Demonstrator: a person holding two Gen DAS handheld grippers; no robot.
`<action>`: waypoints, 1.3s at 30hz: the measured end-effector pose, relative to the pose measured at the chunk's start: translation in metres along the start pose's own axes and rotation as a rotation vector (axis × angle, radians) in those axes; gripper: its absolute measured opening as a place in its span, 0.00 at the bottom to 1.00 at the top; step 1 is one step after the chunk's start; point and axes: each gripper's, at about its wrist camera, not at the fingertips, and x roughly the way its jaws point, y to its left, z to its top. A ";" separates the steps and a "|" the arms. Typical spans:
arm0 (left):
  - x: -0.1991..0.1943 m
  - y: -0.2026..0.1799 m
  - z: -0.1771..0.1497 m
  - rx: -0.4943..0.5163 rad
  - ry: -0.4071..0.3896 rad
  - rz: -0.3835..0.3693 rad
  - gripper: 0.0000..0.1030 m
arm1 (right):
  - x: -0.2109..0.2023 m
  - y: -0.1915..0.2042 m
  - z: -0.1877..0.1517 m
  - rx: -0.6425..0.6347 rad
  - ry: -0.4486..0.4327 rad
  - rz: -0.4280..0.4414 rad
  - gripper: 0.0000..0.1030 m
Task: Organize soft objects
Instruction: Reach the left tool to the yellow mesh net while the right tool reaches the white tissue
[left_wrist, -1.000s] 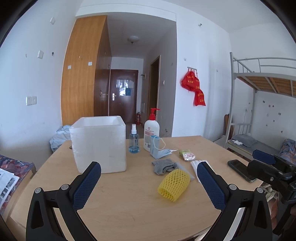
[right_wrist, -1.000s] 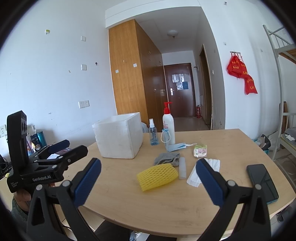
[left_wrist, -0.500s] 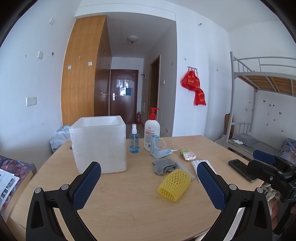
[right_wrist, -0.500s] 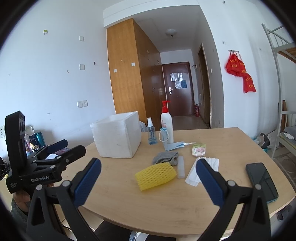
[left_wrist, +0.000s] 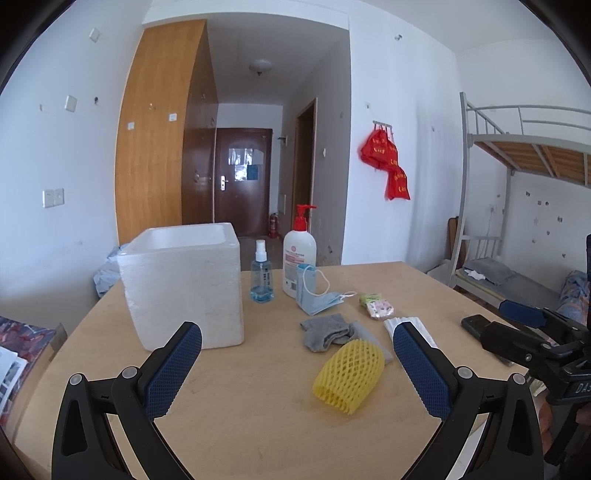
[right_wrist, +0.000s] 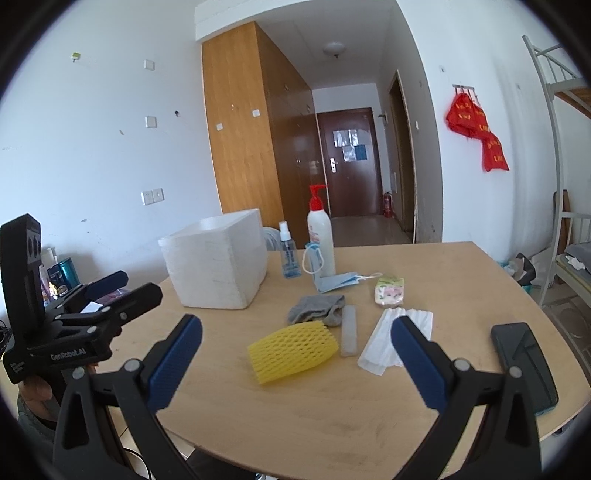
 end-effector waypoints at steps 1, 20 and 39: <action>0.003 0.000 0.001 0.001 0.004 -0.002 1.00 | 0.003 -0.003 0.000 0.005 0.007 -0.002 1.00; 0.082 -0.014 -0.001 0.052 0.155 -0.062 1.00 | 0.063 -0.048 0.004 0.056 0.162 -0.086 1.00; 0.145 -0.016 -0.018 0.052 0.333 -0.101 1.00 | 0.108 -0.076 -0.004 0.087 0.291 -0.133 1.00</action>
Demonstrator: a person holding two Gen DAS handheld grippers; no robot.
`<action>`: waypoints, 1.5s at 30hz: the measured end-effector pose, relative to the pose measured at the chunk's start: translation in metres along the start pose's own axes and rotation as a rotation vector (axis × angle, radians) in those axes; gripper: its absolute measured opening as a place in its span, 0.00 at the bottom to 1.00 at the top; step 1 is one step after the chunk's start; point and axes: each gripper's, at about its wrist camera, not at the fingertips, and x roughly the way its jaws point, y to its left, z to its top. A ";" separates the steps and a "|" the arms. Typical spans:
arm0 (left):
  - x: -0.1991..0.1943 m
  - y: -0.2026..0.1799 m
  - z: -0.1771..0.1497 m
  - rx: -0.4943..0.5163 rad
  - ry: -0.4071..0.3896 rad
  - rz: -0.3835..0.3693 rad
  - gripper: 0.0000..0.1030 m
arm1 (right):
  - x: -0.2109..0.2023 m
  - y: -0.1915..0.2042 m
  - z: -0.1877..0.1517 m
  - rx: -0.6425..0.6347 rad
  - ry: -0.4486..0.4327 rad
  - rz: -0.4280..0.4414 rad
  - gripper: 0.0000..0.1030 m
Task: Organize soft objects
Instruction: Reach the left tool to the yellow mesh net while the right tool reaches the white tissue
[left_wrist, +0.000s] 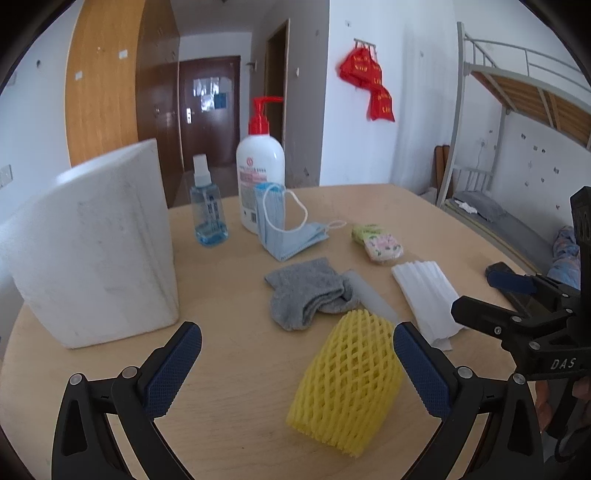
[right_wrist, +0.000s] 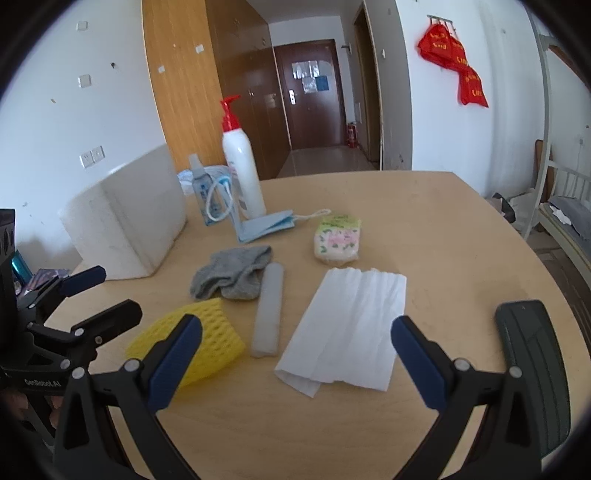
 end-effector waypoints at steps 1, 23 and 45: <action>0.003 0.000 0.000 -0.001 0.014 -0.008 1.00 | 0.002 -0.001 0.000 0.000 0.005 -0.009 1.00; 0.042 -0.015 -0.011 0.042 0.176 -0.054 1.00 | 0.044 -0.025 -0.007 -0.015 0.176 -0.087 0.80; 0.052 -0.022 -0.020 0.065 0.242 -0.067 0.72 | 0.050 -0.024 -0.008 -0.050 0.232 -0.157 0.34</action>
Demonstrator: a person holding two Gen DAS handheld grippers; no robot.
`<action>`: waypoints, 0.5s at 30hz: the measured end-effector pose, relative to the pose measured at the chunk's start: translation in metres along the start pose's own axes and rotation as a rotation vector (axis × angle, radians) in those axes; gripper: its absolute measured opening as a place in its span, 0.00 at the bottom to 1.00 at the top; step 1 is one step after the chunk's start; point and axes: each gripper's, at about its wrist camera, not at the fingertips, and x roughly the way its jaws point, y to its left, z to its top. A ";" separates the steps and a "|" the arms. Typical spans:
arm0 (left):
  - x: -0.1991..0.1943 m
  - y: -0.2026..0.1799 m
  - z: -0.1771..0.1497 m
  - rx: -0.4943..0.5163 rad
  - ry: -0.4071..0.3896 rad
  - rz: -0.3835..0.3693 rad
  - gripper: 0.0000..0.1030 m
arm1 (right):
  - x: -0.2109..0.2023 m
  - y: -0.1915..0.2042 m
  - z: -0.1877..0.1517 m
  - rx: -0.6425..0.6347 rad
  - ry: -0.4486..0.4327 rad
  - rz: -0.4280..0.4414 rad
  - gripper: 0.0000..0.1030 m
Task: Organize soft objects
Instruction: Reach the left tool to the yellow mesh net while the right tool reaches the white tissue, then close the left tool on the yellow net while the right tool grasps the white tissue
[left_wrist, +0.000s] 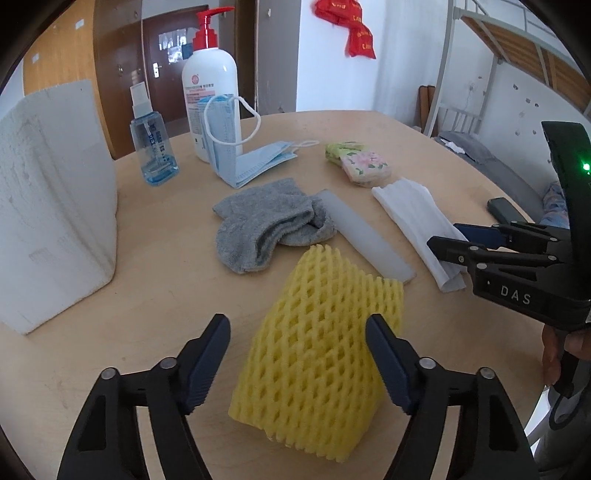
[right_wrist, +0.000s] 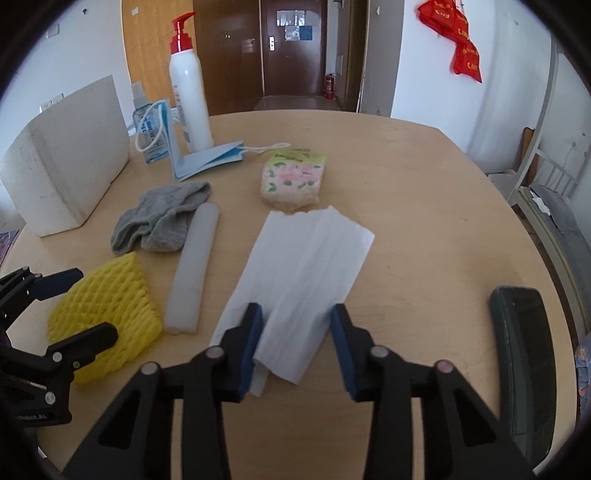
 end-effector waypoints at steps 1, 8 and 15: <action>0.000 0.000 0.000 -0.002 -0.001 -0.005 0.69 | 0.000 0.000 0.001 0.003 0.000 0.003 0.30; -0.003 -0.002 0.000 -0.013 -0.001 -0.042 0.26 | -0.002 -0.004 -0.001 0.040 -0.006 0.084 0.28; -0.013 0.002 -0.001 -0.028 -0.033 -0.060 0.09 | -0.007 -0.004 -0.003 0.061 -0.027 0.090 0.25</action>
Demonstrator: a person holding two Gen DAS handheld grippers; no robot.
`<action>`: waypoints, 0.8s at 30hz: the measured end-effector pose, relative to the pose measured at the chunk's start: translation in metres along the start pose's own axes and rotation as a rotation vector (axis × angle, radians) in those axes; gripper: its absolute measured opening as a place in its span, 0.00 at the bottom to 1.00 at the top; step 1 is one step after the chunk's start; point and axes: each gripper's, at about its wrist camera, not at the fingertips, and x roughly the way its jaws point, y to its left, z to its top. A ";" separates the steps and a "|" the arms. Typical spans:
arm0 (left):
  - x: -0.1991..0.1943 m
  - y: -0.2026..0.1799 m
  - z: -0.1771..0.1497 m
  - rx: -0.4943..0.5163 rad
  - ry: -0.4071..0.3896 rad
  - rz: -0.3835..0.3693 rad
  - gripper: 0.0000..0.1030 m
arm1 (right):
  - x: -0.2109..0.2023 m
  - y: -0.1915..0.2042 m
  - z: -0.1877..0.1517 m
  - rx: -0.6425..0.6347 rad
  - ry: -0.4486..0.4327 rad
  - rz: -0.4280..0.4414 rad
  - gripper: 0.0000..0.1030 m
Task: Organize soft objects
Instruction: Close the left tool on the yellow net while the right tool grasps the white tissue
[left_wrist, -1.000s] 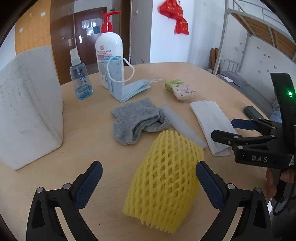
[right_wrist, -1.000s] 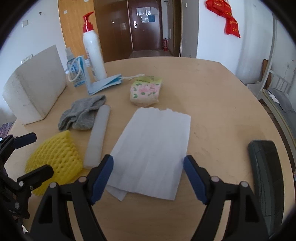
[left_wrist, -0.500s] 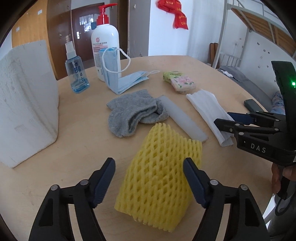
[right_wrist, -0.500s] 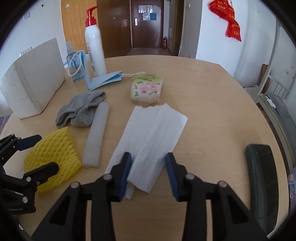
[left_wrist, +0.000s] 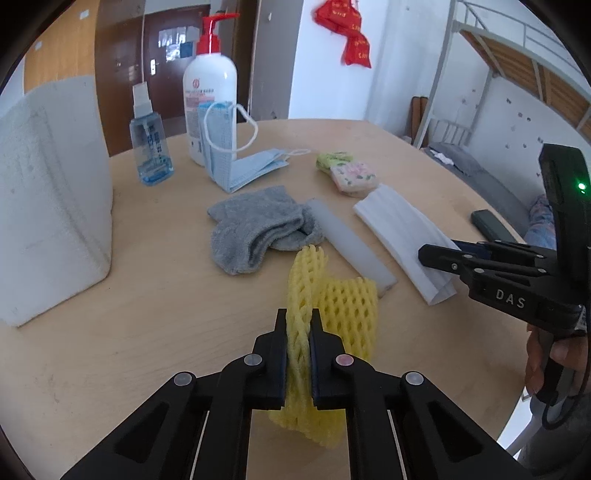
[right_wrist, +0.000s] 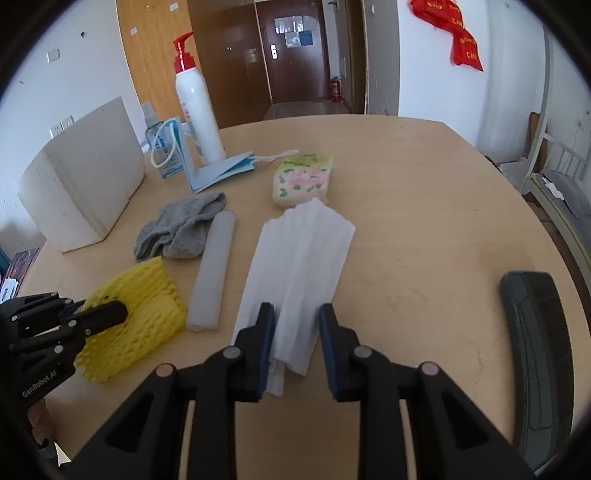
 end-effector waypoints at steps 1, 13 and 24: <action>-0.003 -0.001 0.000 0.005 -0.008 0.003 0.09 | -0.001 -0.001 0.000 0.008 -0.005 0.006 0.22; -0.041 -0.011 0.000 0.034 -0.113 0.022 0.09 | -0.028 0.004 -0.003 0.023 -0.076 0.051 0.18; -0.069 -0.020 -0.009 0.056 -0.195 0.016 0.09 | -0.040 0.009 -0.013 0.018 -0.099 0.069 0.05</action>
